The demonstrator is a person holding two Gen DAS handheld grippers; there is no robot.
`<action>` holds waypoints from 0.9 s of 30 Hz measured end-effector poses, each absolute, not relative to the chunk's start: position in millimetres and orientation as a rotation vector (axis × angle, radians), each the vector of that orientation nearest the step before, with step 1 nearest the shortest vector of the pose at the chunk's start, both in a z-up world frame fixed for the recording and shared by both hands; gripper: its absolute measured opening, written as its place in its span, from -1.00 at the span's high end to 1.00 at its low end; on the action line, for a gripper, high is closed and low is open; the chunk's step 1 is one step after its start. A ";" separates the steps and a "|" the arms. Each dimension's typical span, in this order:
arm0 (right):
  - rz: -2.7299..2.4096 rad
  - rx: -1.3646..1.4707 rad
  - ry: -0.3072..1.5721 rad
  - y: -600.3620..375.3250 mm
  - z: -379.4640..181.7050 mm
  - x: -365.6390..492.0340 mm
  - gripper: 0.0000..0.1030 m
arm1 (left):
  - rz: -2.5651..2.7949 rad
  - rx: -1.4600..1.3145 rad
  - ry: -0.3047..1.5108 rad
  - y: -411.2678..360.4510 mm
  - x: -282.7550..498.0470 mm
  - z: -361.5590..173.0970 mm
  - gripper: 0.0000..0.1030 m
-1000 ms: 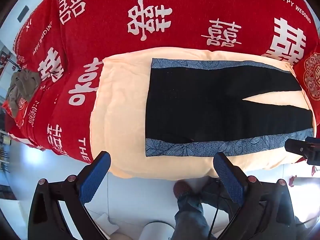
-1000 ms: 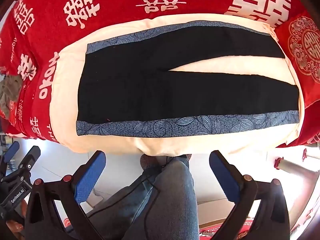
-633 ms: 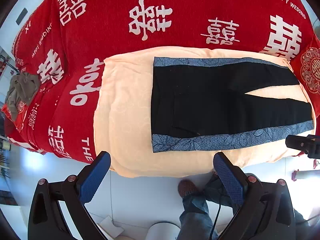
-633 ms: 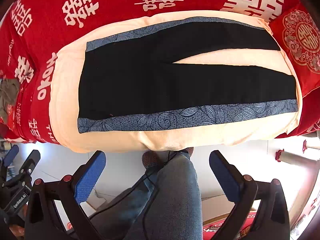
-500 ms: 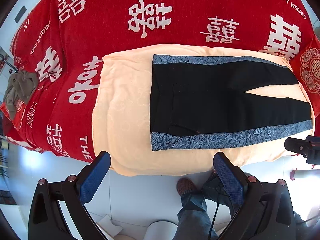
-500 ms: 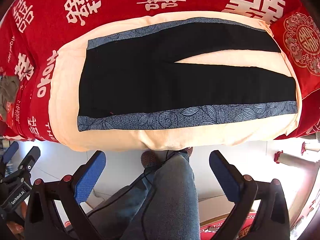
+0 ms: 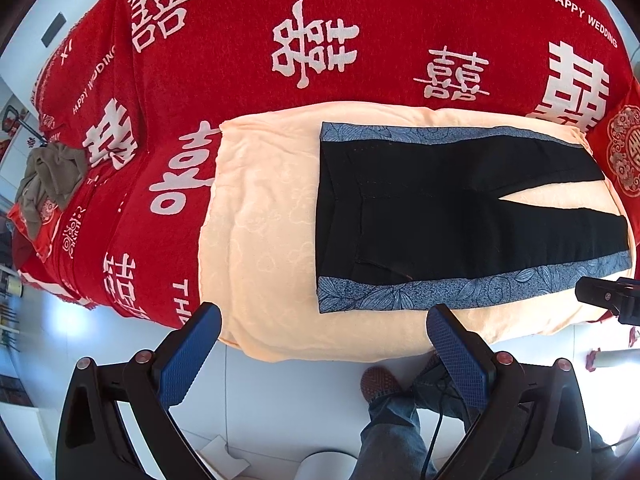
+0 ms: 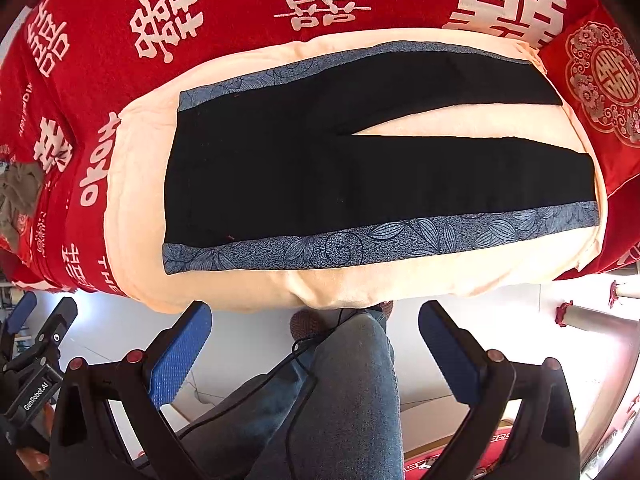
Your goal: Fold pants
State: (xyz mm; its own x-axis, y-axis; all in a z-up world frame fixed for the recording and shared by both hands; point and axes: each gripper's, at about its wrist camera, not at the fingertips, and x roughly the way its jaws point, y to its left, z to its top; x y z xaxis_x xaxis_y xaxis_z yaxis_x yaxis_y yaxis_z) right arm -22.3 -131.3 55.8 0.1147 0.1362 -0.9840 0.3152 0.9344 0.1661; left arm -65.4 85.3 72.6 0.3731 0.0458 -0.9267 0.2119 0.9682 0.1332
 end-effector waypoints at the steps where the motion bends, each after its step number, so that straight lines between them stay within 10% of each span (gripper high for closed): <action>1: -0.135 0.374 1.461 -130.7 55.7 -21.9 -1.00 | -0.102 0.250 1.187 85.4 -65.7 72.2 -1.00; 27: -0.187 0.513 1.484 -170.0 32.3 -45.0 -1.00 | -0.057 0.116 1.343 104.5 -58.7 21.4 -1.00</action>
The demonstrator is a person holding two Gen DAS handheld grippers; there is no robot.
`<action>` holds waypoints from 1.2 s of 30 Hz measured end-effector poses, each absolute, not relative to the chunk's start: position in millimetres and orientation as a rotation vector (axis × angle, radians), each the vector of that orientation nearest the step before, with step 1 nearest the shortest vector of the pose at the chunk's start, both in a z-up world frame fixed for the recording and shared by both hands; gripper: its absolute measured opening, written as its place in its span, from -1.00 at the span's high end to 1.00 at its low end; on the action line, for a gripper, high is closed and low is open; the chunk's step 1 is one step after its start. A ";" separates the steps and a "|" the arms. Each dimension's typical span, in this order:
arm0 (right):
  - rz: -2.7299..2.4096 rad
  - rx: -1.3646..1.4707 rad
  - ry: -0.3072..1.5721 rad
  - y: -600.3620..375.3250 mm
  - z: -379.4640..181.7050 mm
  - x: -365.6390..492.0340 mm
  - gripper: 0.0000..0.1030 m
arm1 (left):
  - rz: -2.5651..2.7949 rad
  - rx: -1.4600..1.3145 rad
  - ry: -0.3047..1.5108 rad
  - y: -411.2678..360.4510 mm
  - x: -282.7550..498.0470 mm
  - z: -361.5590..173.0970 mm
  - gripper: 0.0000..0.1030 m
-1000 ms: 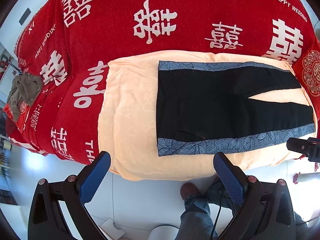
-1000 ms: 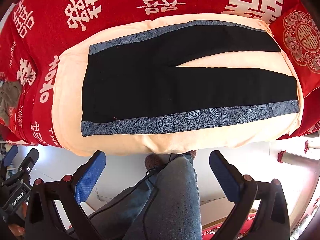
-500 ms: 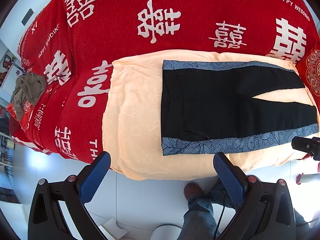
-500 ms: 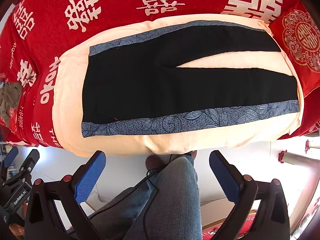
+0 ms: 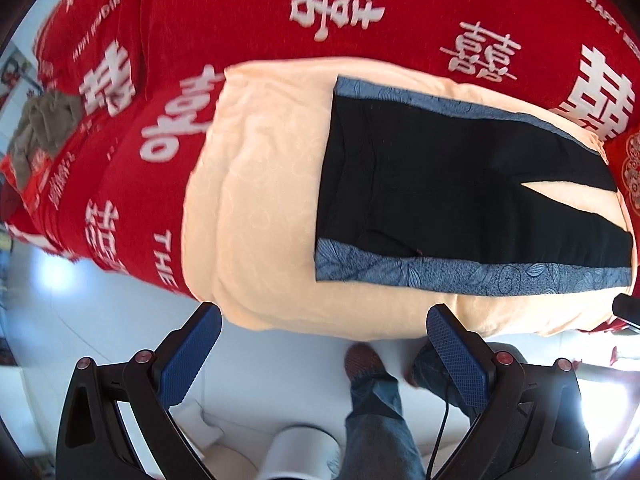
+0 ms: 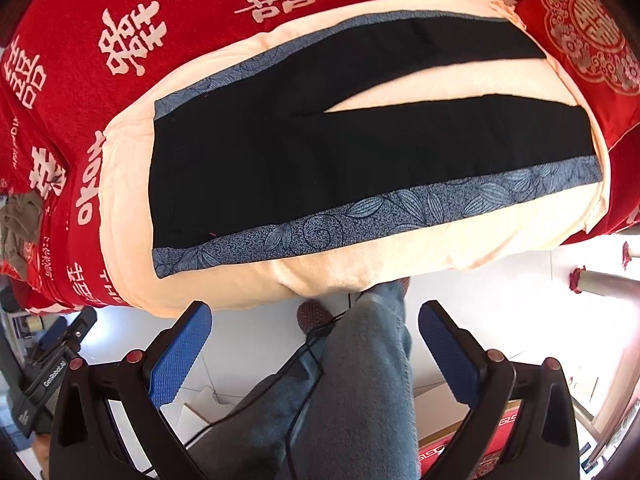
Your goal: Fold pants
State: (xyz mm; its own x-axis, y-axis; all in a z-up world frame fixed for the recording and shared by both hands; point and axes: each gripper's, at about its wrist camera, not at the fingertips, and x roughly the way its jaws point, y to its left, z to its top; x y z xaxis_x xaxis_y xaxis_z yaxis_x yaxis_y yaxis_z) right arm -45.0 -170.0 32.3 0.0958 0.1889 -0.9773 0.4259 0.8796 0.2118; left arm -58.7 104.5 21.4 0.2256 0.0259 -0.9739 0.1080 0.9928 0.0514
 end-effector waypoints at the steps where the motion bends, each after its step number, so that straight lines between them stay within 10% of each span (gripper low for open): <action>1: -0.174 0.532 1.481 -172.7 28.7 -44.9 -1.00 | -0.057 0.092 1.359 105.2 -58.7 14.9 -1.00; 12: 0.148 0.942 1.552 -152.4 -85.4 -22.4 -0.99 | 0.005 -0.165 1.477 104.6 -41.6 -65.1 -1.00; 17: 0.244 1.147 1.542 -125.1 -151.4 -19.6 -0.32 | -0.043 -0.239 1.454 105.0 -31.4 -97.2 -1.00; 30: 0.342 1.436 1.277 -118.1 -228.4 -13.8 -0.31 | -0.219 -0.412 1.461 111.4 -22.3 -162.5 -1.00; 34: 0.298 1.568 1.224 -126.2 -227.5 -12.4 0.68 | -0.218 -0.474 1.475 112.8 -20.6 -166.5 -1.00; 36: 0.307 1.551 1.217 -127.5 -217.7 -7.7 0.75 | -0.226 -0.477 1.470 109.4 -22.9 -162.8 -1.00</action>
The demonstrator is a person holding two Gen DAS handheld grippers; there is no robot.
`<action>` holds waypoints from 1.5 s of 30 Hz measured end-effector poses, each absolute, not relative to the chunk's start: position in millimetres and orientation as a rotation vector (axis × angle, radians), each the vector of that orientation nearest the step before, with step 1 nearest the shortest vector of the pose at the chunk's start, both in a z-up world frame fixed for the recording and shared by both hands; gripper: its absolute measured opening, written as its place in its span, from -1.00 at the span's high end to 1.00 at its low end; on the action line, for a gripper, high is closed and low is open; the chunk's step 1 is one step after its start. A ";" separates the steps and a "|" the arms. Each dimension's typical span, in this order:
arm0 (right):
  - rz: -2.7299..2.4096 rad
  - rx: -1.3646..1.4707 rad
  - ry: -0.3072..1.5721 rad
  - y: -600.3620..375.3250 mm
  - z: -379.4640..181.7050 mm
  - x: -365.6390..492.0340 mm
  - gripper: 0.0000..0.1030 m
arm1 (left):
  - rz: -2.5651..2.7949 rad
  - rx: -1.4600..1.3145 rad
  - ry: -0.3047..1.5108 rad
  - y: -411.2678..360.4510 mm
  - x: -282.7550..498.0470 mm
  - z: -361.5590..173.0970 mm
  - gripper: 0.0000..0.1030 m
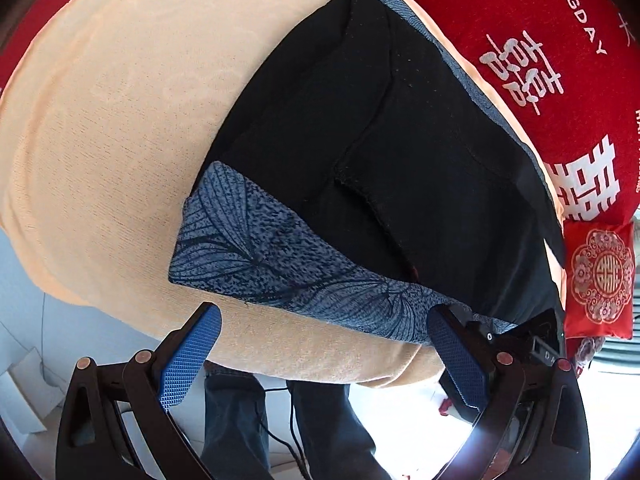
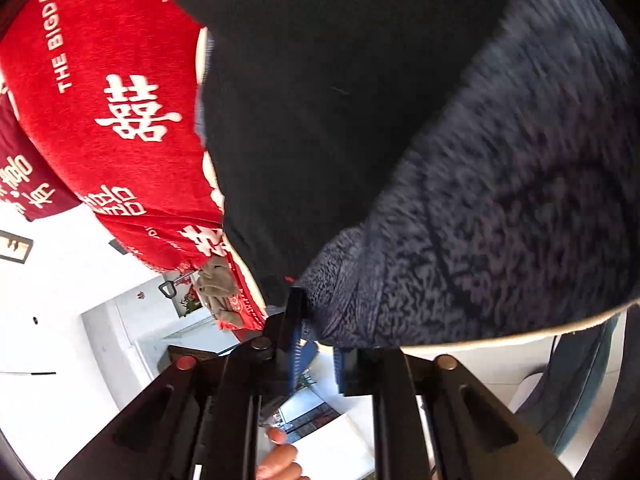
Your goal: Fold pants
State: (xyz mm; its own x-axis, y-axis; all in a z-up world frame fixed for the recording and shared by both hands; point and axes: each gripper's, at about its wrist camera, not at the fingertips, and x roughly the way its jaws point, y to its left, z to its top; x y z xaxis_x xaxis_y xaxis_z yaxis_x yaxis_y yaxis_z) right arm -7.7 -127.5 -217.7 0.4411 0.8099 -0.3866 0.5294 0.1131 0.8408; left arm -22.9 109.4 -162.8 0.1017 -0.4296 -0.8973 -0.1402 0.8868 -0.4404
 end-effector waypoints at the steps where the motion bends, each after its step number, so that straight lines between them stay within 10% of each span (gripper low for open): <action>1: 0.330 1.528 1.212 -127.6 -209.6 -3.9 0.78 | -0.231 -0.485 1.469 107.8 -23.5 -161.7 -1.00; 8: 0.453 1.405 1.200 -130.9 -179.5 18.2 0.79 | -0.203 -0.664 1.443 105.8 -6.8 -163.6 -1.00; 12: 0.479 1.339 1.250 -131.6 -180.2 23.1 0.71 | -0.208 -0.685 1.456 98.0 3.9 -173.3 0.22; 14: 0.481 1.316 1.280 -135.0 -184.7 20.3 0.64 | -0.252 -0.684 1.448 93.1 6.9 -171.1 0.51; 18: 0.429 1.268 1.300 -159.8 -190.5 -8.9 -0.06 | -0.350 -0.632 1.415 87.3 11.7 -145.7 0.53; 26: 0.248 1.599 1.063 -229.0 -224.8 -58.4 -0.09 | -0.445 -0.523 1.436 78.8 22.6 -124.6 0.53; 27: 0.217 1.665 1.018 -235.0 -228.3 -63.4 -0.06 | -0.444 -0.515 1.443 77.0 23.0 -125.8 0.53; 29: 0.140 1.770 0.947 -244.2 -230.0 -73.0 0.80 | -0.440 -0.485 1.453 75.9 20.1 -131.3 0.53; 30: 0.108 1.776 0.954 -245.8 -228.0 -74.4 0.91 | -0.430 -0.449 1.460 75.0 19.1 -135.7 0.53; 45: 0.418 1.190 1.173 -291.7 -79.6 69.9 0.85 | -0.347 -0.484 1.333 74.8 59.5 -69.8 0.53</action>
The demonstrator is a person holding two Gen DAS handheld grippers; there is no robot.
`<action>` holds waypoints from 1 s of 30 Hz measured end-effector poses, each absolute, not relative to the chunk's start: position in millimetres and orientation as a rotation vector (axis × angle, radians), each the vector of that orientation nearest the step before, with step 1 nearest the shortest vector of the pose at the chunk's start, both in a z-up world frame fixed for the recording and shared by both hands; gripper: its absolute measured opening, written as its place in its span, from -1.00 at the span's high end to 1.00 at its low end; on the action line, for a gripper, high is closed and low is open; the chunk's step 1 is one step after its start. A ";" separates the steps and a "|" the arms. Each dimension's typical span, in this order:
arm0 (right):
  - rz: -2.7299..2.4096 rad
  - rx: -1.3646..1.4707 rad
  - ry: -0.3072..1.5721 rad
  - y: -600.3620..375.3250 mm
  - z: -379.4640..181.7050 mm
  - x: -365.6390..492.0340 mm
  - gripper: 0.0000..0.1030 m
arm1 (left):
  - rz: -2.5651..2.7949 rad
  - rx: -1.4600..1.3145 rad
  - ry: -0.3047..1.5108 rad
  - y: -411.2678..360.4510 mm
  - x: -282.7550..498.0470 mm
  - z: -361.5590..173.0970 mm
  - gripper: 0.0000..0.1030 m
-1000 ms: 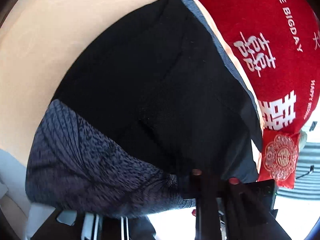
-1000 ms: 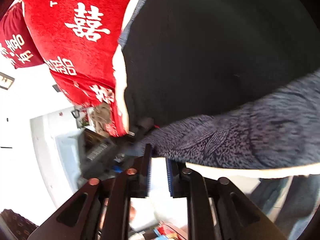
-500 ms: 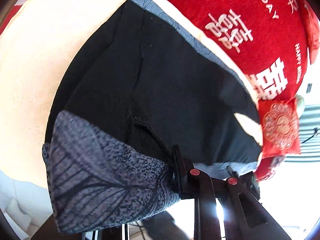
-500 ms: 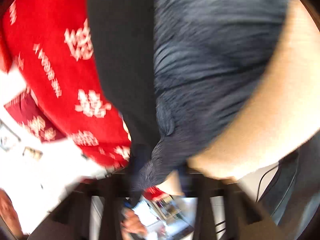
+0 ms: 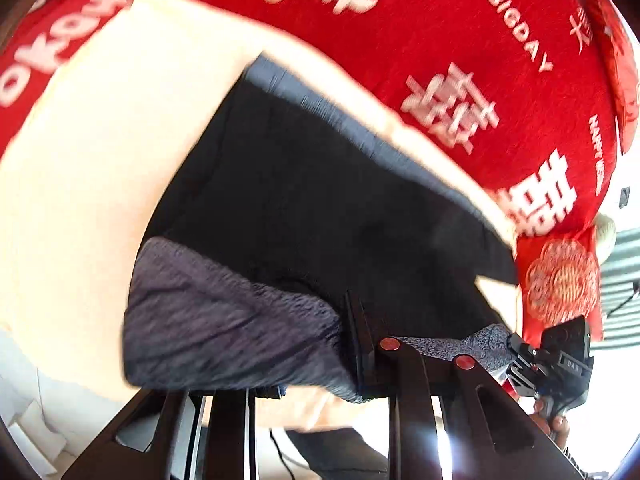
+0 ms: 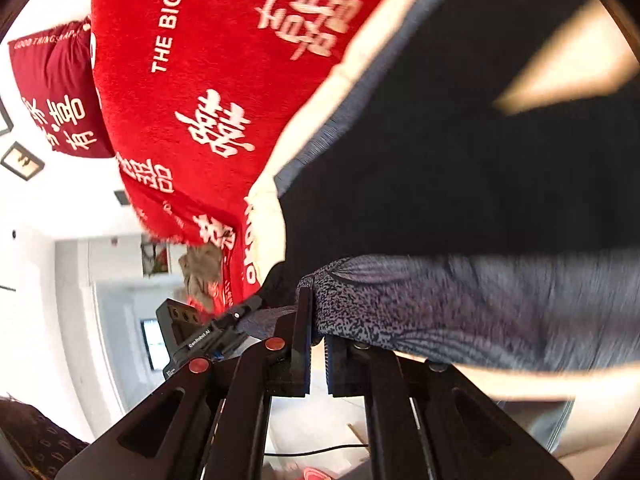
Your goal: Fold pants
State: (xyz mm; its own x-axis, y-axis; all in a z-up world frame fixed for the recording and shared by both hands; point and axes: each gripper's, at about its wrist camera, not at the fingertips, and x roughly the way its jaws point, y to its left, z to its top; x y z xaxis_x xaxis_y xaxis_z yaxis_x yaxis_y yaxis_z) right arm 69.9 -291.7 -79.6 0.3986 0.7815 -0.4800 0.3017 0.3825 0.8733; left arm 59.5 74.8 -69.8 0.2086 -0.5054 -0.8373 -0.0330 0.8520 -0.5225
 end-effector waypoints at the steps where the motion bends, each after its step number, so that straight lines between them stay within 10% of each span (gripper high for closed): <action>1: 0.432 1.184 1.177 -298.2 -77.1 86.8 0.84 | -0.343 -0.491 1.314 70.0 71.7 -64.0 0.53; 3: 0.454 1.167 1.203 -312.1 -78.8 120.5 0.84 | -0.339 -0.475 1.272 56.3 99.4 -53.8 0.46; 7: 0.454 1.132 1.268 -329.3 -99.4 204.8 0.84 | -0.177 -0.379 1.167 29.9 172.5 -60.1 -0.34; 16: 0.371 0.895 1.452 -311.8 -183.2 327.0 0.61 | 0.142 -0.195 1.193 1.9 260.5 -157.0 -0.61; 18: 0.410 0.915 1.448 -310.9 -176.1 330.2 0.18 | 0.150 -0.191 1.220 5.4 265.3 -151.8 -0.61; 20: 0.464 0.926 1.414 -312.4 -155.3 329.6 -0.66 | 0.155 -0.210 1.189 13.6 262.2 -133.4 -0.61; 24: 0.518 0.810 1.338 -308.5 -102.0 319.5 -0.44 | 0.153 -0.179 1.134 25.2 244.0 -91.8 -0.61; 26: 0.563 0.765 1.352 -292.1 -95.6 318.6 0.29 | 0.120 -0.170 1.166 25.1 235.4 -91.2 -0.61; 30: 0.565 0.490 1.442 -241.8 -126.4 330.8 0.34 | 0.090 -0.125 1.247 -13.1 233.8 -131.5 -0.61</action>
State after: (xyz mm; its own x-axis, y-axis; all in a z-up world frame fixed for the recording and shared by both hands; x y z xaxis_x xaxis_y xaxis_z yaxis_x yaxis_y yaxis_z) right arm 330.8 -241.8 -126.4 0.0425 0.6297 -0.7757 -0.0654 0.7764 0.6268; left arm 233.8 -13.1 -131.5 0.3160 -0.0002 -0.9488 -0.1362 0.9896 -0.0456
